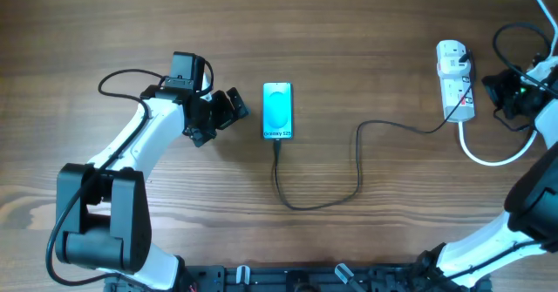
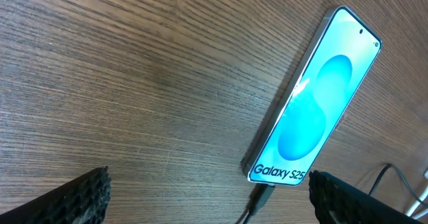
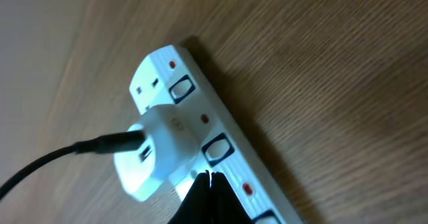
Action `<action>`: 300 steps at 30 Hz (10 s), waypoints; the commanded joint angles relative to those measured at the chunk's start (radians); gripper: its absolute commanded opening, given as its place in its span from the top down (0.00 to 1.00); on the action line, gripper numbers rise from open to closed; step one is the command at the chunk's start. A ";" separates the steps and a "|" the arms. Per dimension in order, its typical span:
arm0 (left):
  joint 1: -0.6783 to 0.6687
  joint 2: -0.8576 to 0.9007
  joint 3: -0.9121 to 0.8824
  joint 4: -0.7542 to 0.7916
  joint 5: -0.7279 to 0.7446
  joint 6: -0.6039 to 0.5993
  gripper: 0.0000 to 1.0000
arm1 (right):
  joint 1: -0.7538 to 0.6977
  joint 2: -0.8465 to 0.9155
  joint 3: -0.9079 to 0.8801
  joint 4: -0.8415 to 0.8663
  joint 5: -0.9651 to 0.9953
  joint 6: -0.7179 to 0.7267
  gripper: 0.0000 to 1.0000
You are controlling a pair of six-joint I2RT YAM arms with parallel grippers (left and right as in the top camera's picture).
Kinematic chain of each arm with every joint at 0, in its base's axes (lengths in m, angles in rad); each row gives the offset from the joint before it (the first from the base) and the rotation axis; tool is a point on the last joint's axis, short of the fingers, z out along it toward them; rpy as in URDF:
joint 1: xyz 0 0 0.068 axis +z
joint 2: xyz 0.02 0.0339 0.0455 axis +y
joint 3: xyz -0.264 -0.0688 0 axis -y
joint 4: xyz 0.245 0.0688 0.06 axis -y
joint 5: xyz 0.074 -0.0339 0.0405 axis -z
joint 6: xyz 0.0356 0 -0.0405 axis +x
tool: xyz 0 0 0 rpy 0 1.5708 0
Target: Plug charger to phone and switch on socket
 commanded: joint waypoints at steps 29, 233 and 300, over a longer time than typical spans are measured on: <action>-0.004 -0.017 -0.005 0.000 -0.014 0.021 0.00 | 0.076 0.073 0.016 0.097 0.053 0.031 0.96; 0.233 -1.719 -0.971 0.525 -0.403 -0.086 0.00 | 0.753 -1.073 -0.031 -0.914 0.263 -0.098 0.00; 0.233 -1.718 -0.972 0.351 -0.409 -0.082 0.00 | 0.753 -1.832 -1.098 0.317 0.285 -0.177 0.00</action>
